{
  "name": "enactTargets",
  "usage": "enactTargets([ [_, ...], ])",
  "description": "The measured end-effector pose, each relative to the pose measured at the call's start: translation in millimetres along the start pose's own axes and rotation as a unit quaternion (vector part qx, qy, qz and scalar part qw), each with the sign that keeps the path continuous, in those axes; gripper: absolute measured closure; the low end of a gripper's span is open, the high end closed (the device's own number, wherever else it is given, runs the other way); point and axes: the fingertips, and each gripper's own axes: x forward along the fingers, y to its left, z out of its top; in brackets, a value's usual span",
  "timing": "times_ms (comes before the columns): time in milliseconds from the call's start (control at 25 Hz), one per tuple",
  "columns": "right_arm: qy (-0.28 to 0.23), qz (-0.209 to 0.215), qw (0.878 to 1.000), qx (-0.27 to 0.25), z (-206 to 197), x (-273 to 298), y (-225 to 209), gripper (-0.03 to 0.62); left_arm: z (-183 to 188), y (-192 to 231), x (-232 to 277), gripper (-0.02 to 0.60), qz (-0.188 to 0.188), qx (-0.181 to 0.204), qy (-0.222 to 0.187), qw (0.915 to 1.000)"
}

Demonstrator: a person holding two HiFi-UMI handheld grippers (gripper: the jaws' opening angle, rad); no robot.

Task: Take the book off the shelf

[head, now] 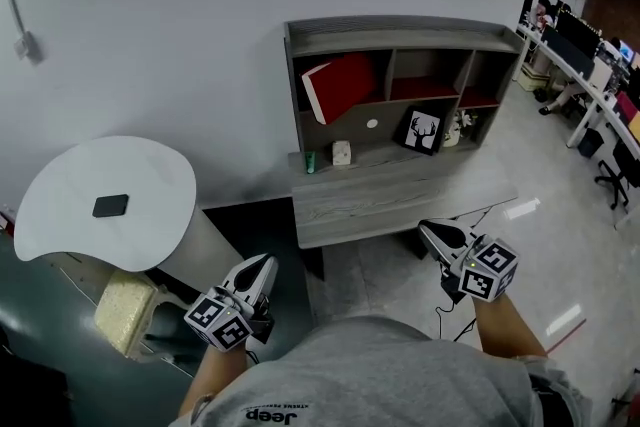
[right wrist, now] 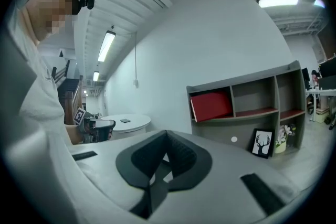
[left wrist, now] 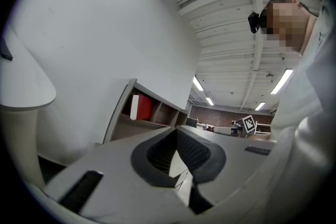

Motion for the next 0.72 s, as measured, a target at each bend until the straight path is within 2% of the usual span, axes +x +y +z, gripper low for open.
enactTargets([
  [280,-0.006,0.010,0.998,0.058,-4,43,-49,0.589,0,37,29,0.568,0.016,-0.004,0.008,0.9998],
  [560,-0.008,0.061,0.995,0.084,-11,108,-123,0.588,1,76,83,0.568,0.059,0.010,0.009,0.9982],
  [720,-0.003,0.101,0.992,0.070,-1,152,-182,0.588,4,105,141,0.568,0.088,0.010,-0.001,0.9960],
])
